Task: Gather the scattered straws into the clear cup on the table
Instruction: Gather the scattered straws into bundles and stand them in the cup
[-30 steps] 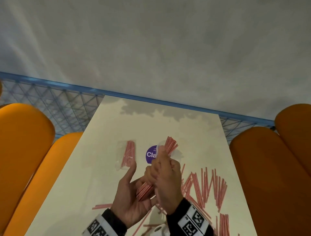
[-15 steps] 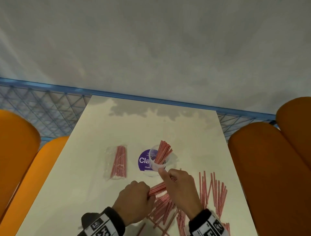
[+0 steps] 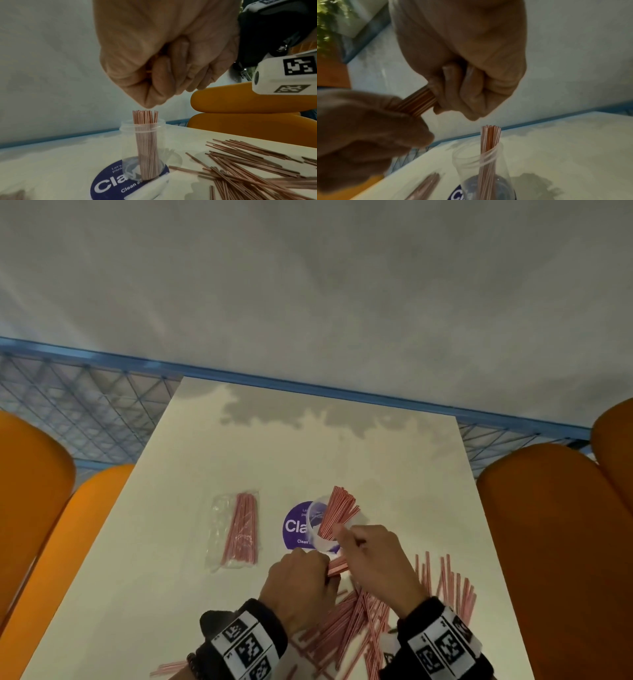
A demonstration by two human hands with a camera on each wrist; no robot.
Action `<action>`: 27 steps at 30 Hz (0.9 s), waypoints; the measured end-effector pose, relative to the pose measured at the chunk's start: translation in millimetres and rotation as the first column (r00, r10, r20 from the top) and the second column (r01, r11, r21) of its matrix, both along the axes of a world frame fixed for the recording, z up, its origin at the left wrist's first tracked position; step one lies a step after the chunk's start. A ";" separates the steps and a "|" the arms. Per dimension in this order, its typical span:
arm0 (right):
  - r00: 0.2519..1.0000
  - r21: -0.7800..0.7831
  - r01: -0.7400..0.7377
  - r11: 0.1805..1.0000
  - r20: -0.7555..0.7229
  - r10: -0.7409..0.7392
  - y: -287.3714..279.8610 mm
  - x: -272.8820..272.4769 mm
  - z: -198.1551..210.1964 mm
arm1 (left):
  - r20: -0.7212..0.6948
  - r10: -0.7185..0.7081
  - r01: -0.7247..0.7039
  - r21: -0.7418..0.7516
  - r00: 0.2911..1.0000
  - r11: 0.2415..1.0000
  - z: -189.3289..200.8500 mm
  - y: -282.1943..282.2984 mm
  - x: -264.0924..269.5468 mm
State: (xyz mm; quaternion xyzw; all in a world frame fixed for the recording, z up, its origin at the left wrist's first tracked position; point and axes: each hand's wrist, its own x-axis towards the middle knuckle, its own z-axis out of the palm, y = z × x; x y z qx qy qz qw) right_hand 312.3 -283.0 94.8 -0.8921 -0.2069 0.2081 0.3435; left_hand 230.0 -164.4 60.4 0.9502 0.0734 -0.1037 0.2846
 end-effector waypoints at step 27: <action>0.970 -0.292 -0.049 0.955 0.213 0.114 35.9 70.8 -71.3 | -0.072 0.057 -0.060 -0.039 0.996 0.997 -48.4 22.7 86.9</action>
